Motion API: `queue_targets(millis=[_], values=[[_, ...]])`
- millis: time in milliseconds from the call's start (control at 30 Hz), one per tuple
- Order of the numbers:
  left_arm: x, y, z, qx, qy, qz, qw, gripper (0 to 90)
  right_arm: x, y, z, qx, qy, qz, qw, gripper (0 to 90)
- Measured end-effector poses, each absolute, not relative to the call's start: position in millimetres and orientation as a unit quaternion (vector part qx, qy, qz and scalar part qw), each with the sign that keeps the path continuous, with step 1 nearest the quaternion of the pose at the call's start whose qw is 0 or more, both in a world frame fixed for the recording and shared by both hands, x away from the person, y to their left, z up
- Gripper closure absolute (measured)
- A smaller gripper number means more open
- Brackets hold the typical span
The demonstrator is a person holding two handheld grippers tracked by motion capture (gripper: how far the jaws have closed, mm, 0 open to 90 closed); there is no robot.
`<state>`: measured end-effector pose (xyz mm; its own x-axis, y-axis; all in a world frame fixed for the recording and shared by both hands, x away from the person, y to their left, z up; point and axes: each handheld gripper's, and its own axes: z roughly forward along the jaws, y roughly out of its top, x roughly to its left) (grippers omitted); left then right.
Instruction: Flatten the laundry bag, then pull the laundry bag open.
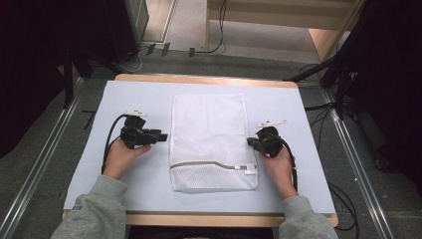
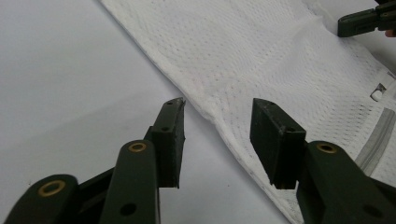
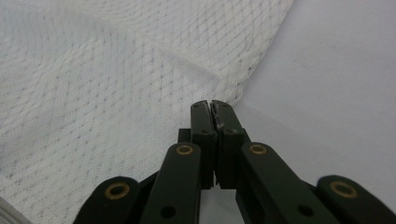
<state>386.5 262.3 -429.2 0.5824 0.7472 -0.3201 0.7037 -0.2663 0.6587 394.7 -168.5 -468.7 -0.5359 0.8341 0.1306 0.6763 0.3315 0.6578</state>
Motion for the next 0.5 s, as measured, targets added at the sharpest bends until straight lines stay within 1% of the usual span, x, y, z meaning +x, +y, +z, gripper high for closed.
queue_targets(millis=[100,167,267,400,500], values=[[385,261,-429,0.798,0.452,0.027,0.398,51.9,393,-169,-469,0.467,0.81,0.34,0.101,85.2],[384,259,-428,0.799,0.449,0.022,0.399,49.4,392,-172,-469,0.466,0.807,0.35,0.101,77.2],[383,256,-428,0.804,0.443,0.02,0.397,47.1,385,-176,-463,0.464,0.8,0.366,0.103,73.7],[380,252,-425,0.807,0.436,0.018,0.398,46.1,373,-180,-455,0.456,0.796,0.382,0.108,72.5],[377,248,-422,0.809,0.43,0.017,0.401,46.0,366,-181,-451,0.452,0.796,0.388,0.105,75.4]])
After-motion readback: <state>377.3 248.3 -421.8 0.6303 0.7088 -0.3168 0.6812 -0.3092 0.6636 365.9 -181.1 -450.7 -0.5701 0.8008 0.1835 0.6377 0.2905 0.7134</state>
